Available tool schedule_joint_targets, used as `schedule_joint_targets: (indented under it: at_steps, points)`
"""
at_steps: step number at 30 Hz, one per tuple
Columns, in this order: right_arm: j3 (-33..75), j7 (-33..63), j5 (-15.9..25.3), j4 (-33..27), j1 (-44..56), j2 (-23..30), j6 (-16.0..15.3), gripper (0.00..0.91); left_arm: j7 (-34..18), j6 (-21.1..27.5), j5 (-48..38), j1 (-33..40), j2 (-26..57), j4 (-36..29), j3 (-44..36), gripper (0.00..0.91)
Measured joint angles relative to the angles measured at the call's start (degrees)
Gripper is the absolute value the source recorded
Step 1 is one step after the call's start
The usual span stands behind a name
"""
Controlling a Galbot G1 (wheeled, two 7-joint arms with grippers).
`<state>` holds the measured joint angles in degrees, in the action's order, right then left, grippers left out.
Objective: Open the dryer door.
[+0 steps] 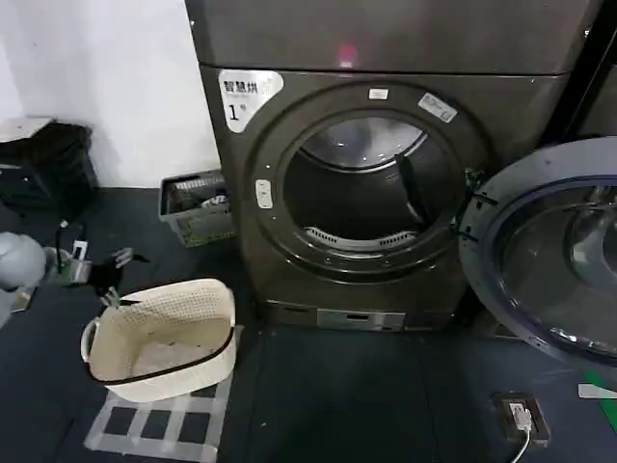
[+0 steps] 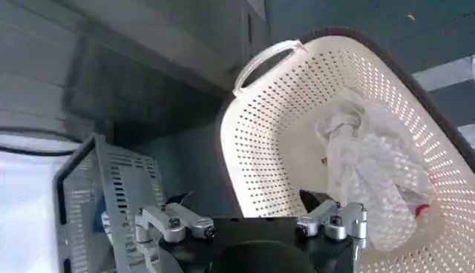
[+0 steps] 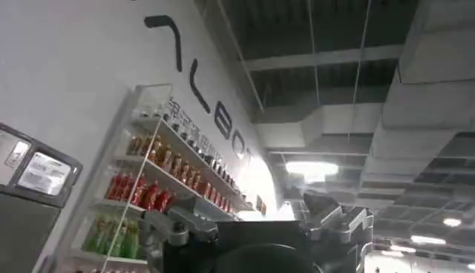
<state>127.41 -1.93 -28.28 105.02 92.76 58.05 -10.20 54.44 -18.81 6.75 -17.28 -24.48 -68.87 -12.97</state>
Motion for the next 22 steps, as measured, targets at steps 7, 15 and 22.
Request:
schedule_joint_targets:
  at_steps: [7,15,22]
  points:
    - [-0.22,-0.05,0.26,0.13,-0.18,0.01,0.0,0.907,2.36,-1.7,1.09,0.19,-0.19,1.2,0.0,0.907]
    - [-0.14,-0.1,0.52,-0.29,-0.18,-0.21,0.06,0.907,2.88,-1.94,1.53,1.02,-0.75,2.0,-0.38,0.907]
    - [-0.03,-0.14,0.51,-0.25,-0.06,-0.18,0.1,0.907,3.01,-2.53,1.97,1.16,-1.0,2.49,-0.53,0.907]
